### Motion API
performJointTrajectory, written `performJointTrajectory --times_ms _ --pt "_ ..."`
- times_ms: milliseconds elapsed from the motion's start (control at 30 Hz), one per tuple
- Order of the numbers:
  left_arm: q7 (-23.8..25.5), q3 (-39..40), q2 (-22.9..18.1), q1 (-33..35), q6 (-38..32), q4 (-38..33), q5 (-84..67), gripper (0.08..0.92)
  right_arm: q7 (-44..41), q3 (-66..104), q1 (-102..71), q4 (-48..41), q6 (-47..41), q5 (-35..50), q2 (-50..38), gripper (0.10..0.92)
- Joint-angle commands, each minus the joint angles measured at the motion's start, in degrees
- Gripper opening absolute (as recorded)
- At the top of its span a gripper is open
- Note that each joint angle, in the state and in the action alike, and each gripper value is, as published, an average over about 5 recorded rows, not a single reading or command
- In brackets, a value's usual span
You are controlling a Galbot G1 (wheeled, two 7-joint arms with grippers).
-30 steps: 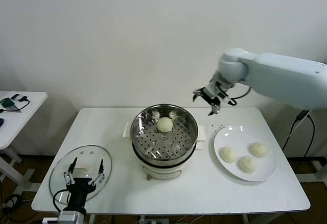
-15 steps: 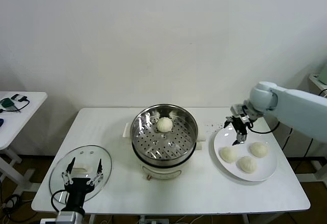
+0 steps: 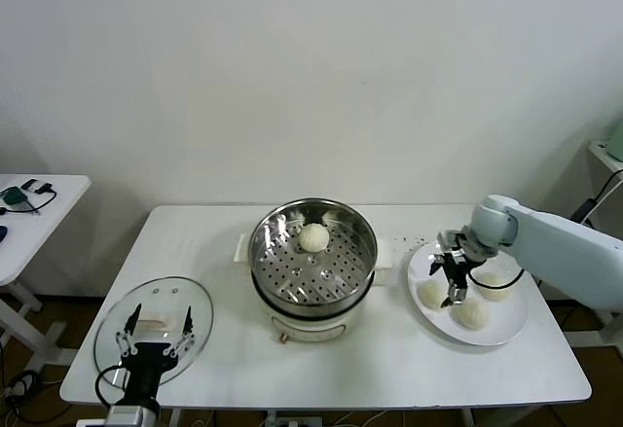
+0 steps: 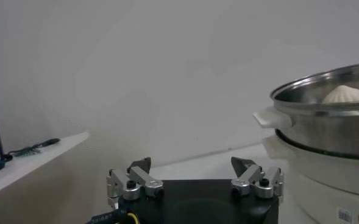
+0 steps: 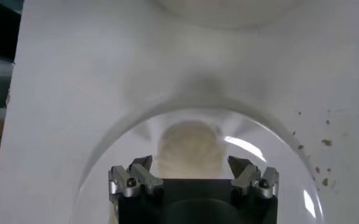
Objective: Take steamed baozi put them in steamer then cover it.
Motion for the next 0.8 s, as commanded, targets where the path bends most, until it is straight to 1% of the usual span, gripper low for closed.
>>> performJointTrajectory --times_ms 33,233,500,800 --pt "0.0 0.0 0.1 0.1 -0.2 0.3 0.1 0.823 -0.1 4.0 -4.4 -2.6 -0.7 -1.2 0.7 0.823" --pt "0.0 0.0 0.0 0.3 -0.3 0.3 0.1 0.823 -0.1 4.7 -4.7 -4.2 -0.1 -2.5 1.4 0.821" --pt "0.0 0.2 -0.1 0.4 -0.4 0.2 0.2 0.823 -0.4 5.2 -4.7 -4.8 0.6 -2.6 1.5 0.740" --pt "0.0 0.1 -0.2 1.0 -0.6 -0.2 0.2 0.823 -0.5 5.7 -3.6 -4.3 1.2 -1.1 0.9 0.714"
